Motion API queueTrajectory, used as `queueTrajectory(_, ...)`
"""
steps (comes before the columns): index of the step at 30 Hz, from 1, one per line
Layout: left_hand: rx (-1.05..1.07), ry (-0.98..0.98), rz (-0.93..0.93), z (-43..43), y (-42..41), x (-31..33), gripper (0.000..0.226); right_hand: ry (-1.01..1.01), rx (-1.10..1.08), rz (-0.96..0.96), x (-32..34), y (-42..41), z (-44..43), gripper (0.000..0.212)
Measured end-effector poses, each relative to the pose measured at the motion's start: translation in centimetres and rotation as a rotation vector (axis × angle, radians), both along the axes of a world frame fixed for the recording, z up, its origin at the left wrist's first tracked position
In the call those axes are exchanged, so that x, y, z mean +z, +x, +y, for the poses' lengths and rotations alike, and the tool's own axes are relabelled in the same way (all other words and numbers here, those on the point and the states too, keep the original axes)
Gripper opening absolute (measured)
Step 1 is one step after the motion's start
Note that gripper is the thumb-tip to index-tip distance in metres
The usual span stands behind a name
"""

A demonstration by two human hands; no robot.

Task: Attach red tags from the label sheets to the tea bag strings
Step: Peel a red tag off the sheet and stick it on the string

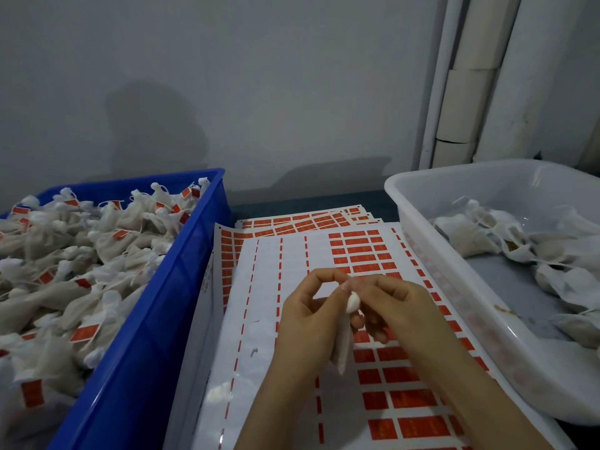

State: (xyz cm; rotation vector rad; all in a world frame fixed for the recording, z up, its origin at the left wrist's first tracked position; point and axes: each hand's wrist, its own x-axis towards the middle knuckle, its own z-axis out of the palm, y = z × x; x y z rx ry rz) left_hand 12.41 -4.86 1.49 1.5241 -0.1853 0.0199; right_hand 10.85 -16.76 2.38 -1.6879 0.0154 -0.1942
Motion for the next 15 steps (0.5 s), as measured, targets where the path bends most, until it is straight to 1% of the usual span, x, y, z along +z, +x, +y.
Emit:
queueTrajectory(2,-0.014,0.035,-0.002,0.0,0.0,0.0,0.020,0.018,0.061,0.030,0.1,0.0,-0.5,0.018)
queueTrajectory(5,-0.040,0.064,0.005,0.0,0.1,0.0,0.019,0.067,0.173,0.043,0.4,-0.1,-1.3,0.027)
queueTrajectory(8,-0.060,0.036,0.050,0.1,0.1,0.0,0.004,0.099,0.279,0.046,0.5,-0.2,-1.9,0.029)
queueTrajectory(11,-0.121,-0.031,0.079,0.1,0.2,-0.1,0.023,0.149,0.339,0.100,0.6,-0.1,-2.3,0.030)
queueTrajectory(13,-0.163,-0.064,0.078,0.2,0.1,0.1,0.027,0.174,0.333,0.124,0.6,-0.1,-2.2,0.030)
queueTrajectory(15,-0.182,-0.092,0.082,0.4,0.0,0.4,0.029,0.163,0.270,0.134,0.4,0.0,-2.1,0.027)
